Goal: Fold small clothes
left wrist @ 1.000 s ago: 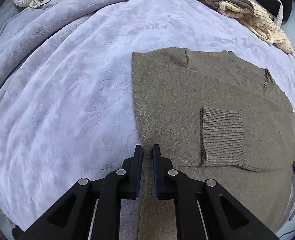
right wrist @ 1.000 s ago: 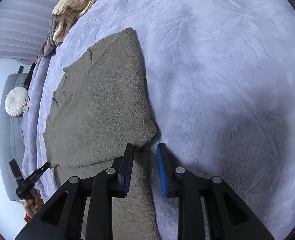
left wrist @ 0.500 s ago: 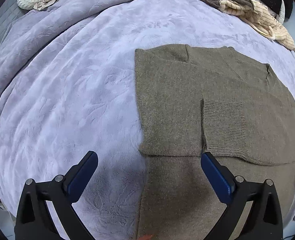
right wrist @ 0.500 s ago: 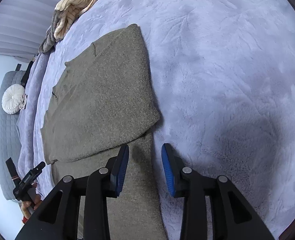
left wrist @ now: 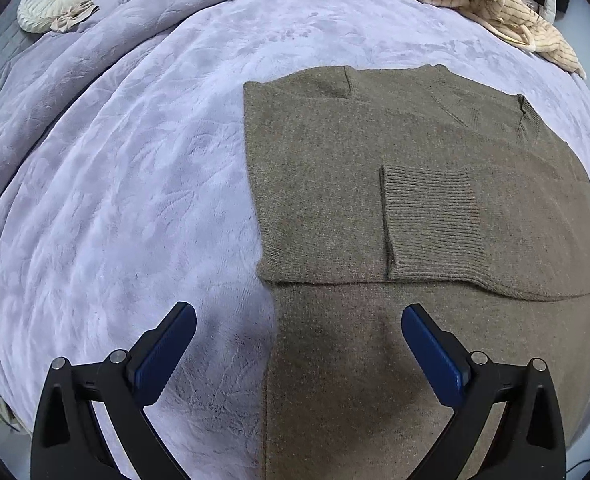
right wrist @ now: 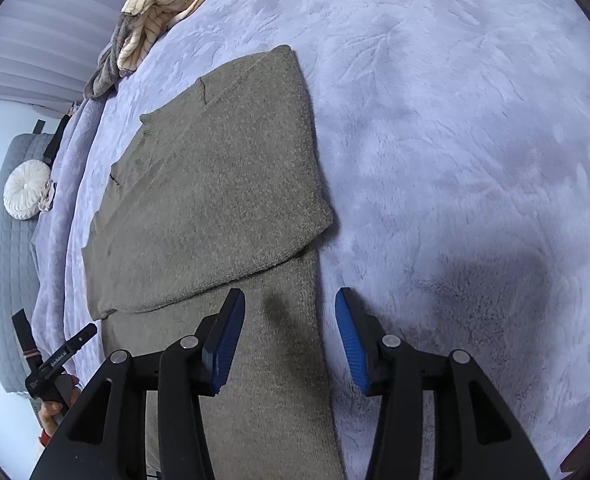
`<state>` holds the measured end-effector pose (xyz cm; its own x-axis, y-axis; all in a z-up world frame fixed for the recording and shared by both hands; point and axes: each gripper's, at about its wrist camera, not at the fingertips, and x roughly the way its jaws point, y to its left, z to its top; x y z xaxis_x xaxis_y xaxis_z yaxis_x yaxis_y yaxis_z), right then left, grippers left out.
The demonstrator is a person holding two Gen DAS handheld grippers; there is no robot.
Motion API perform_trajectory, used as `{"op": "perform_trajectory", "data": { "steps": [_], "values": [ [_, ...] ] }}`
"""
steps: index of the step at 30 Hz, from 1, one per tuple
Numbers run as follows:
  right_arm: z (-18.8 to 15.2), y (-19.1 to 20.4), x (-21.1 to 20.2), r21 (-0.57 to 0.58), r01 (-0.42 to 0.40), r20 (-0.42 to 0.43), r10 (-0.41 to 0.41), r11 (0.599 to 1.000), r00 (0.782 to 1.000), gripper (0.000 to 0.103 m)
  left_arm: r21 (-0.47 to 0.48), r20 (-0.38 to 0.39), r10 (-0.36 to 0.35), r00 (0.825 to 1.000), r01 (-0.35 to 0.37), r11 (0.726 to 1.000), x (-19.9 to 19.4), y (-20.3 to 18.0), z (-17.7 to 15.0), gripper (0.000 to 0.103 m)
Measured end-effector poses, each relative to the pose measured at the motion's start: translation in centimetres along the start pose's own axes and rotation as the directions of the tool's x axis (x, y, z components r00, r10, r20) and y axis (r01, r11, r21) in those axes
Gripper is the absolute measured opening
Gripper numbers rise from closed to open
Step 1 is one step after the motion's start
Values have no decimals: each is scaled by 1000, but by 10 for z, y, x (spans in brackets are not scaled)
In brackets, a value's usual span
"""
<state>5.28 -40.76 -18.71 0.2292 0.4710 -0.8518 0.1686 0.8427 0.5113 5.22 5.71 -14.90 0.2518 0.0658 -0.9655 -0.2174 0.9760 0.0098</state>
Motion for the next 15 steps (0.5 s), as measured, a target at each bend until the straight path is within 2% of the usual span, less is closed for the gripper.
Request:
{"op": "perform_trajectory", "data": {
  "steps": [11, 15],
  "values": [
    [-8, 4, 1, -4, -7, -13, 7, 1000, 1000, 51, 46, -25, -15, 1000, 16, 999, 1, -14, -7, 103],
    [-11, 7, 1, -8, -7, -11, 7, 1000, 1000, 51, 62, -29, -47, 998, 49, 997, -4, -18, -12, 103]
  ]
}}
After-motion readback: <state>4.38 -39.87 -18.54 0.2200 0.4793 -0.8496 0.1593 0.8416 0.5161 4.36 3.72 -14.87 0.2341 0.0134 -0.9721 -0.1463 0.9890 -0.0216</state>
